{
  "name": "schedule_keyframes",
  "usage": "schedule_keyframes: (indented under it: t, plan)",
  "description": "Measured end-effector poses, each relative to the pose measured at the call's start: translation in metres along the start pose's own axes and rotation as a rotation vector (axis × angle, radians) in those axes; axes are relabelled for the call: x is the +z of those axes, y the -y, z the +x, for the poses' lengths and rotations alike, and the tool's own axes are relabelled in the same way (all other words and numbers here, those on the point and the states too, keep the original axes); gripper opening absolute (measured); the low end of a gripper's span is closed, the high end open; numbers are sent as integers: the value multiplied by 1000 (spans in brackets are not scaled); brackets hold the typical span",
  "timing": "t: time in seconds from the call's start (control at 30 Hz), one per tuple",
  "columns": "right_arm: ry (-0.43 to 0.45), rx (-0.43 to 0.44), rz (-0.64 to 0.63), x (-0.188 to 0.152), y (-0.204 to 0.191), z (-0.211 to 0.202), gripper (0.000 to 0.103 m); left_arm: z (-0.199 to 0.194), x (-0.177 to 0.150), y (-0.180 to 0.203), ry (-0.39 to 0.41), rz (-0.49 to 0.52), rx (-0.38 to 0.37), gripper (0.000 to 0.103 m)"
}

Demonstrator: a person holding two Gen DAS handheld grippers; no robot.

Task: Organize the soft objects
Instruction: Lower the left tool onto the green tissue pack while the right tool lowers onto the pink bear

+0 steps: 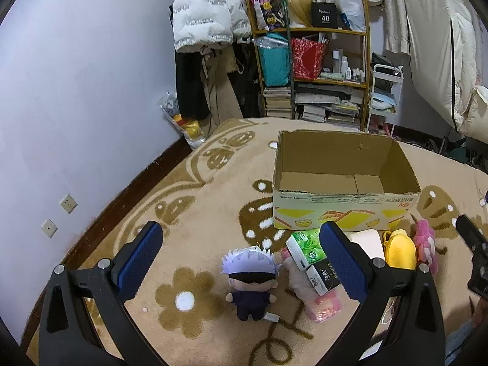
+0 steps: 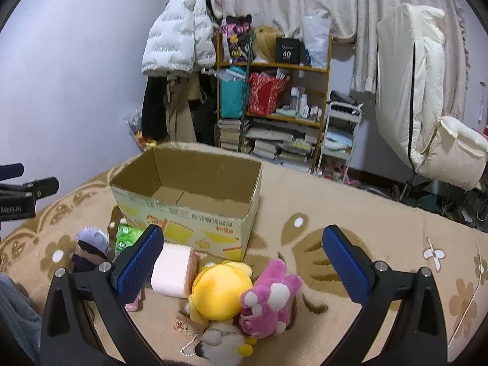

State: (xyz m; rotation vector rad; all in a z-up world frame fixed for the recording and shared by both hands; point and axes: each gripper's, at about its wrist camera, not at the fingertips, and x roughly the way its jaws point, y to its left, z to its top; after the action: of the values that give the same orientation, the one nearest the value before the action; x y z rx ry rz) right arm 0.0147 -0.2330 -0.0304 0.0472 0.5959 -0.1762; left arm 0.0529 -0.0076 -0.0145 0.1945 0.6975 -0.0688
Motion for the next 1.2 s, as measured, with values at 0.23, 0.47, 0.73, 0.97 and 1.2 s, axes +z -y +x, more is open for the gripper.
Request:
schedule_keyframes:
  t: [0.23, 0.47, 0.73, 0.97, 1.2]
  plan:
    - [-105, 34, 27, -3, 4, 29, 103, 25, 5, 14, -49, 15, -12, 102]
    - [-206, 52, 81, -8, 13, 58, 103, 56, 5, 23, -112, 20, -6, 102]
    - [-318, 56, 194, -21, 36, 90, 103, 93, 1, 39, -189, 52, -7, 102]
    - [-380, 58, 293, -31, 56, 107, 103, 114, -2, 53, -245, 80, -26, 102]
    - [-441, 68, 381, -42, 73, 124, 97, 134, -6, 70, -292, 116, -36, 102]
